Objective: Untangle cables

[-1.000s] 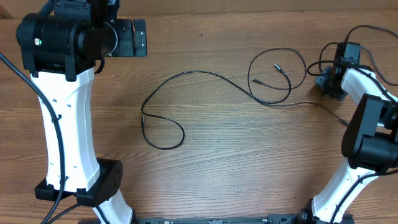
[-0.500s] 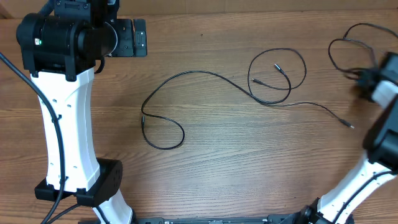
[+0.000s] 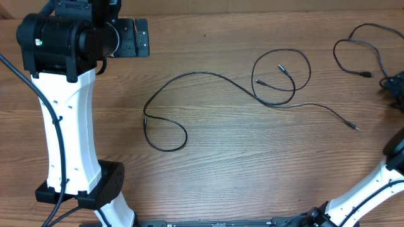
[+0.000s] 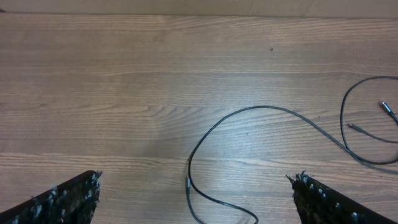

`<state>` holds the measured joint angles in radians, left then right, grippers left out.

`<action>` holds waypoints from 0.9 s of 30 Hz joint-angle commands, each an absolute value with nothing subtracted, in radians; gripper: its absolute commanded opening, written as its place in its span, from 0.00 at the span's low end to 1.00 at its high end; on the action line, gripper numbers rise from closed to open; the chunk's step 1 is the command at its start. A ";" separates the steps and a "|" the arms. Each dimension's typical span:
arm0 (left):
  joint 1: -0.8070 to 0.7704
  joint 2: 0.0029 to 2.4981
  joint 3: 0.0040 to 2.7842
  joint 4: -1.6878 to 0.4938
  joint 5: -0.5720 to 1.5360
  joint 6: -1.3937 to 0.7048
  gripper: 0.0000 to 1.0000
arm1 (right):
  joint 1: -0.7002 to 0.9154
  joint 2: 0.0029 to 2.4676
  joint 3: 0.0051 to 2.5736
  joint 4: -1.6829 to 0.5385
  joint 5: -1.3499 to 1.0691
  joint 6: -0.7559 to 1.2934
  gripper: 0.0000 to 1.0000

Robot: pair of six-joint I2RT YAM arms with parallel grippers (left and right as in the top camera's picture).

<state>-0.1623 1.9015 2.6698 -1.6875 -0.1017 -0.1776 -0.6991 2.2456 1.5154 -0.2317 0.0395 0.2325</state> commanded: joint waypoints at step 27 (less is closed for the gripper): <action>-0.165 1.909 2.665 -1.689 -0.108 -0.134 0.99 | -0.308 1.668 1.604 -1.328 0.065 0.508 1.00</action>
